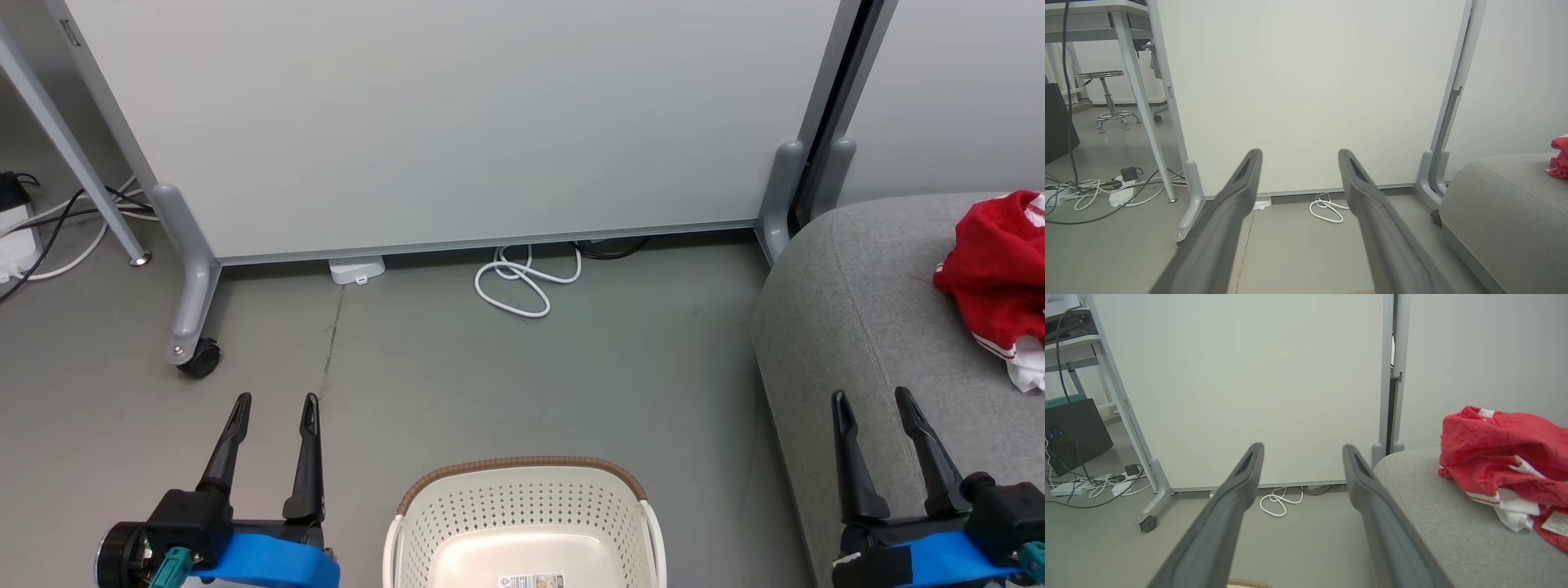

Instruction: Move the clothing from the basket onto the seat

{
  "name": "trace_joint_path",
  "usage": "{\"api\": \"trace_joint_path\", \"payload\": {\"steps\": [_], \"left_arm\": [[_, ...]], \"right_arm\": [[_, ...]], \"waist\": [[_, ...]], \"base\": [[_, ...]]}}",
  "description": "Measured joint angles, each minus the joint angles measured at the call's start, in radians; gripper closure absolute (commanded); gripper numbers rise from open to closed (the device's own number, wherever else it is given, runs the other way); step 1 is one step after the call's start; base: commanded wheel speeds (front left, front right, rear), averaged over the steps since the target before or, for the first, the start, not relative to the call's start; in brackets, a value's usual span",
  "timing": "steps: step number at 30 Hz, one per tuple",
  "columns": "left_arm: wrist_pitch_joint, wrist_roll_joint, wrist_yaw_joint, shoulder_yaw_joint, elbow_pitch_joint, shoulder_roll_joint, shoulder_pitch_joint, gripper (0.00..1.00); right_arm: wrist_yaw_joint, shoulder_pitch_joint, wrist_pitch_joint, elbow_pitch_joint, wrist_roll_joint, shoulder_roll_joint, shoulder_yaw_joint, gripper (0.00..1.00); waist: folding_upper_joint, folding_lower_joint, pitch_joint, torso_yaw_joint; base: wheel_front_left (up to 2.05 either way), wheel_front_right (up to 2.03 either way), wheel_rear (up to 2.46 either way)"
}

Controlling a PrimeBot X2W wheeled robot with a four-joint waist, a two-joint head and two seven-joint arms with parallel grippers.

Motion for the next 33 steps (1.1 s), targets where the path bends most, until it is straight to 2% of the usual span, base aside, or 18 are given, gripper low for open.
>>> {"api": "trace_joint_path", "payload": {"steps": [11,12,17,33], "left_arm": [[0.0,0.025,-0.02,0.003,0.007,-0.011,0.0,0.0],[0.0,0.027,-0.02,0.004,0.008,-0.011,0.0,1.0],[0.014,0.012,-0.02,0.001,0.057,-0.021,0.03,1.0],[0.088,-0.288,-0.02,0.037,0.058,-0.033,0.024,1.0]], "right_arm": [[0.0,0.001,0.0,0.021,-0.005,0.01,-0.001,0.0],[0.0,0.001,0.0,0.021,-0.005,0.011,-0.001,1.0],[0.0,0.012,0.009,0.071,0.009,0.015,0.002,1.0],[0.0,0.004,0.085,0.086,0.304,0.017,-0.009,1.0]], "waist": [[0.0,0.0002,-0.003,0.001],[0.0,0.0002,-0.004,0.001],[0.0,0.0002,-0.004,0.0],[0.0,0.0003,-0.003,-0.006]], "base": [[0.0,0.0,0.0],[0.0,0.0,0.0],[0.0,0.0,0.0],[0.0,0.0,0.0]]}}
